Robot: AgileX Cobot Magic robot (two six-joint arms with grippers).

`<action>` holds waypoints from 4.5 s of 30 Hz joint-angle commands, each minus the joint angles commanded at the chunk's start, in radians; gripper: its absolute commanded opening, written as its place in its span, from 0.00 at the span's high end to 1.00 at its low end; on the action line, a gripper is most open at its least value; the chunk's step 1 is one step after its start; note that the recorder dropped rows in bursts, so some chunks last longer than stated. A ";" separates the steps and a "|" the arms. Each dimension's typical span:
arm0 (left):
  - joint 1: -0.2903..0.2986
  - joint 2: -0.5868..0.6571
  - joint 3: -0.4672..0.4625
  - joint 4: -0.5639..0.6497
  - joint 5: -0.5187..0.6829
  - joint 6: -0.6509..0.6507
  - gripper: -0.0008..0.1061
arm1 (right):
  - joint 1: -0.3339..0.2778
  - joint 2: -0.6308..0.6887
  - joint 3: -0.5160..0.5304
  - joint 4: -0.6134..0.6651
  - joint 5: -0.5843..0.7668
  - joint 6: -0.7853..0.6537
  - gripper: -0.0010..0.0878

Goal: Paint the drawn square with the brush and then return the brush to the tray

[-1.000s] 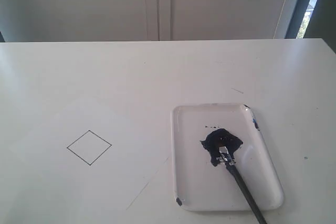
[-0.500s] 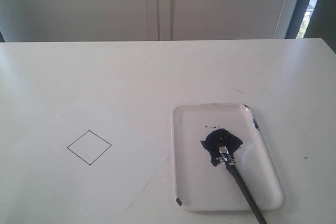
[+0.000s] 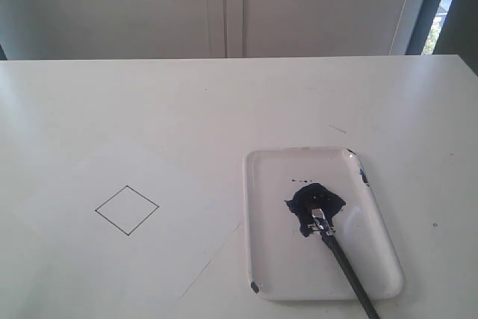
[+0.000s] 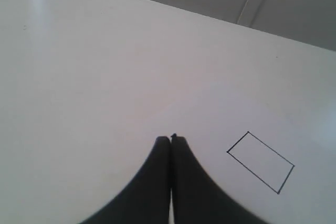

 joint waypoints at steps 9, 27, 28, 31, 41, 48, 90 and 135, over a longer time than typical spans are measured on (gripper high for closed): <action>0.000 0.000 0.000 0.000 -0.066 0.000 0.99 | 0.000 0.000 0.000 0.000 0.007 0.000 0.50; 0.000 0.000 0.000 0.000 -0.124 0.011 0.99 | 0.000 0.000 0.000 0.074 -0.265 0.122 0.50; 0.000 0.000 0.000 0.000 -0.123 0.011 0.99 | 0.000 0.000 0.000 0.074 -0.277 0.122 0.50; 0.000 0.000 0.000 0.000 -0.115 0.011 0.99 | 0.000 0.000 0.000 0.074 -0.282 0.122 0.50; 0.000 0.000 0.000 0.000 -0.008 0.011 0.99 | 0.000 0.000 0.000 0.078 -0.271 0.144 0.50; 0.000 0.000 0.000 0.000 0.072 0.011 0.99 | 0.000 0.000 0.000 0.107 -0.190 0.343 0.50; 0.000 0.000 -0.197 -0.182 0.074 0.028 0.99 | 0.002 0.000 -0.140 0.108 -0.085 0.393 0.99; 0.000 0.560 -0.450 -0.407 0.642 0.617 0.99 | 0.245 1.016 -0.535 -0.095 0.743 0.170 0.99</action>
